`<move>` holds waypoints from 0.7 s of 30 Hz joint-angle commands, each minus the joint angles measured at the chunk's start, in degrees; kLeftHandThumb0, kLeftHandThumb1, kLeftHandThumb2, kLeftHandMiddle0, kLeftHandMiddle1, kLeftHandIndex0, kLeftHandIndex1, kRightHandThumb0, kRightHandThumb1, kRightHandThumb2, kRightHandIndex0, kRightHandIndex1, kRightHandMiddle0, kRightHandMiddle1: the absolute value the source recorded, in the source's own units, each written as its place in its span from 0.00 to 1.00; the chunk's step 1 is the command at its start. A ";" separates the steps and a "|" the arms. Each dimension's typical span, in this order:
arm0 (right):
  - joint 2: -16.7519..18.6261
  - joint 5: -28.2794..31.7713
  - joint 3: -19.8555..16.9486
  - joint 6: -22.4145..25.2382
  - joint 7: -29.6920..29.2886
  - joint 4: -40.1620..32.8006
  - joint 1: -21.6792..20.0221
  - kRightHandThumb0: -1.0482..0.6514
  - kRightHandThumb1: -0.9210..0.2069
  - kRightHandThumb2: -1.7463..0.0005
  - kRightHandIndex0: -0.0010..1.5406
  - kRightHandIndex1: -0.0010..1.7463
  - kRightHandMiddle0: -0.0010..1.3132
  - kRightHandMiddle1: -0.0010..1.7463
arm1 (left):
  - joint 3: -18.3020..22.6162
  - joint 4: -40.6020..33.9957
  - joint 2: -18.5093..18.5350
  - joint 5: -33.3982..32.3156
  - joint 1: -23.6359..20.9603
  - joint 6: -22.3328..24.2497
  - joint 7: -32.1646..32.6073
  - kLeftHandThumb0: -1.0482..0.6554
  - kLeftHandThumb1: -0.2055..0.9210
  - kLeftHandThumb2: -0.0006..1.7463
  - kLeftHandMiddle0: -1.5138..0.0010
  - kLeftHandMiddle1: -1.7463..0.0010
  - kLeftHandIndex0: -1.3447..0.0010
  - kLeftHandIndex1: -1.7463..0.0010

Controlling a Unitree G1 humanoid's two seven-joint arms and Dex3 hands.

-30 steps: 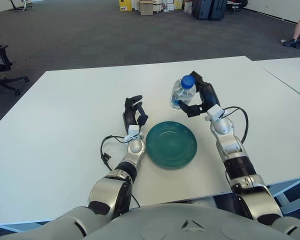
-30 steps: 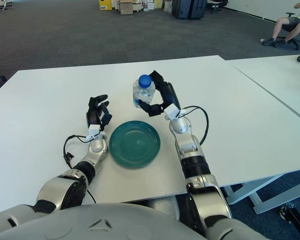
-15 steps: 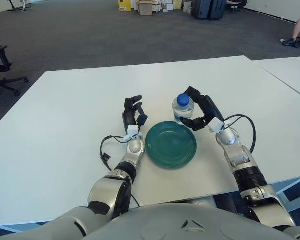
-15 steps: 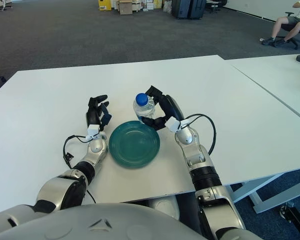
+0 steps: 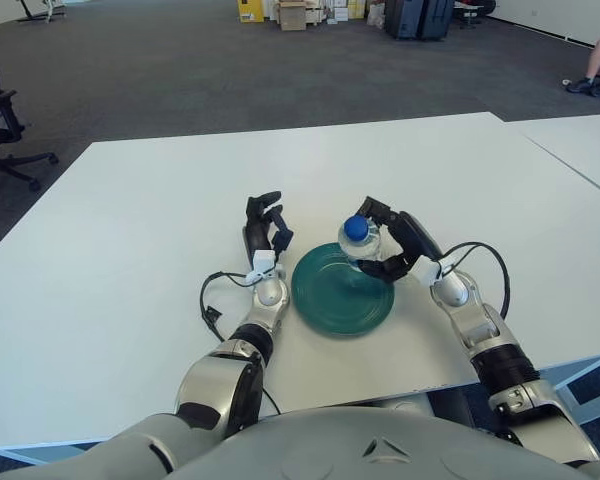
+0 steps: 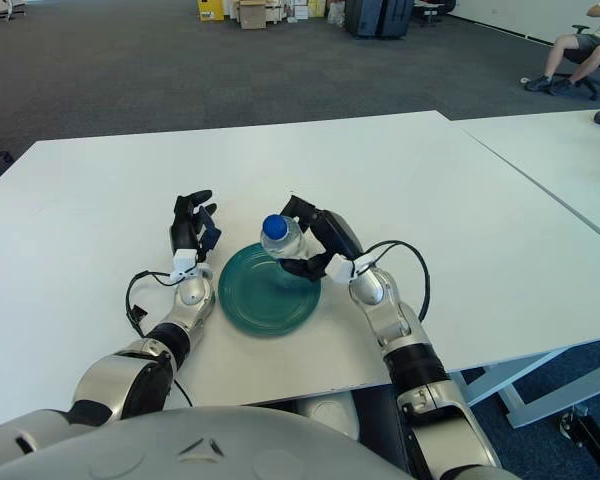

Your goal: Put the bottle into the plate.

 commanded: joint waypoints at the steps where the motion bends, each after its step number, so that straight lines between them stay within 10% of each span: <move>1: -0.91 0.24 -0.17 0.04 0.52 0.50 -1.40 0.54 0.55 0.30 0.80 1.00 0.76 1.00 | 0.34 1.32 0.14 -0.19 1.85 -0.11 -0.36 0.22 1.00 0.51 0.61 0.59 0.66 0.31; 21: -3.42 -5.69 4.24 -9.54 -2.92 7.45 -2.51 0.53 0.53 0.31 0.81 1.00 0.77 1.00 | -0.93 1.31 0.61 1.67 1.59 -0.45 2.23 0.23 1.00 0.52 0.61 0.59 0.65 0.31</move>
